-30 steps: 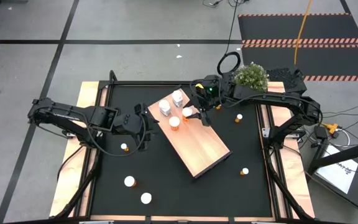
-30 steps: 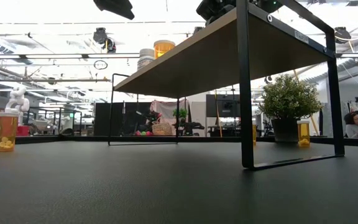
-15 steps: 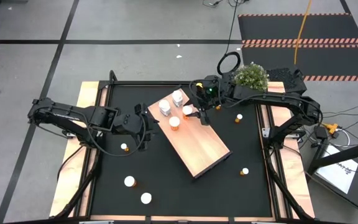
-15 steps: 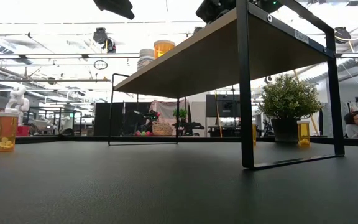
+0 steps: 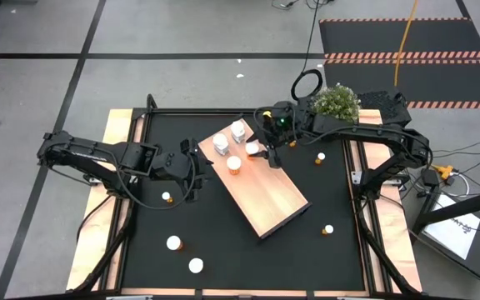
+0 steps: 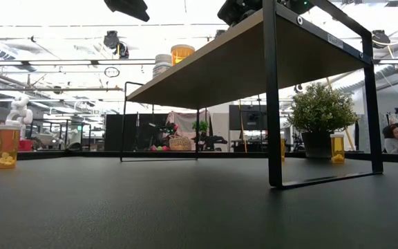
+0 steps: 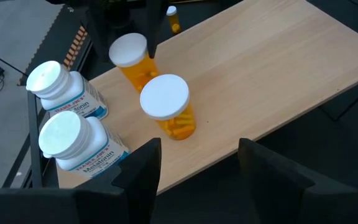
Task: Pick and place medicine bottles onto shelf by color
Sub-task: Put the top orange capsule bottle on the shelf aligned with the orange capsule bottle, then put the top orange capsule bottle on the shelf aligned with the orange capsule bottles
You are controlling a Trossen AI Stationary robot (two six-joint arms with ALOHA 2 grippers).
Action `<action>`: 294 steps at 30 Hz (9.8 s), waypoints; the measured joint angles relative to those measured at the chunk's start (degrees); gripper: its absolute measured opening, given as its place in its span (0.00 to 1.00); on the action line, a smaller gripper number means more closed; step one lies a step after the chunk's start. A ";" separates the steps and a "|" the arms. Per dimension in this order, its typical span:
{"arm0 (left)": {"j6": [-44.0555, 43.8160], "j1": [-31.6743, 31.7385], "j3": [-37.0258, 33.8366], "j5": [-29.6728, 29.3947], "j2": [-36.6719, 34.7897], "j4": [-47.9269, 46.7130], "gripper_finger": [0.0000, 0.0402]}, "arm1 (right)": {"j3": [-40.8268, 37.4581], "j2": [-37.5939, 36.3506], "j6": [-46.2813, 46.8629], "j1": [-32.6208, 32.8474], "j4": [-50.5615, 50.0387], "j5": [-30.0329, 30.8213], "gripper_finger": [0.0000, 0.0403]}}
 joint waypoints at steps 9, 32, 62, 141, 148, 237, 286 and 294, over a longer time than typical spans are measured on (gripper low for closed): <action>0.00 0.01 0.00 0.00 0.00 -0.01 0.53 | 0.00 0.00 1.15 0.07 0.63 0.15 0.59; -4.48 -1.64 0.00 0.17 -0.31 -2.89 0.53 | 0.04 -17.96 5.17 9.02 -4.79 7.58 0.58; -43.97 -32.97 -0.24 6.78 10.00 -20.38 0.53 | -13.35 -29.65 27.56 25.47 -5.19 17.99 0.58; -52.25 -41.93 -8.78 1.93 15.04 -11.93 0.81 | -13.35 -25.38 25.74 27.23 -8.60 26.95 0.58; -53.90 -41.76 -13.14 3.09 15.06 -9.93 0.83 | -13.35 -25.35 26.62 27.26 -8.65 26.95 0.58; 3.46 -9.87 18.27 1.36 14.88 -11.82 0.55 | -3.32 1.60 21.57 31.93 21.16 28.00 0.59; 12.34 -9.88 18.27 -0.92 18.90 2.91 0.79 | -3.38 0.06 15.79 30.60 17.79 21.82 0.49; 5.92 -11.77 18.21 -7.94 16.61 -0.94 0.82 | -5.51 -2.89 13.83 26.34 16.56 15.39 0.49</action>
